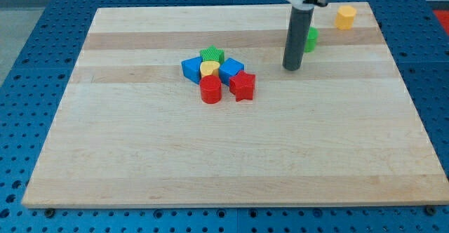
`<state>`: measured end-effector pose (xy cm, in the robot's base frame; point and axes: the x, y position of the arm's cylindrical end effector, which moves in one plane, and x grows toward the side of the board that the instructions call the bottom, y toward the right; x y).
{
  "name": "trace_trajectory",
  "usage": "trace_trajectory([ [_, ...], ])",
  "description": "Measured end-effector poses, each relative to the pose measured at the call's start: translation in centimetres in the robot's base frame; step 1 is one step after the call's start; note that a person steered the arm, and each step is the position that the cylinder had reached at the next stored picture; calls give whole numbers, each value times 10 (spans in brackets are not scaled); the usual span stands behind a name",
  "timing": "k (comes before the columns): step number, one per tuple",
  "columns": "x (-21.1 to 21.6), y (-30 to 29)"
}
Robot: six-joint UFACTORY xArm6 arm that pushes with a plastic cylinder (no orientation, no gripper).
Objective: Move the red star towards the bottom left of the board
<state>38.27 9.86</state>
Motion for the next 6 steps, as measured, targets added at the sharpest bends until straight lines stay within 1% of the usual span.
trace_trajectory([
  [2,47,-44],
  [3,47,-54],
  [5,21,-56],
  [6,27,-71],
])
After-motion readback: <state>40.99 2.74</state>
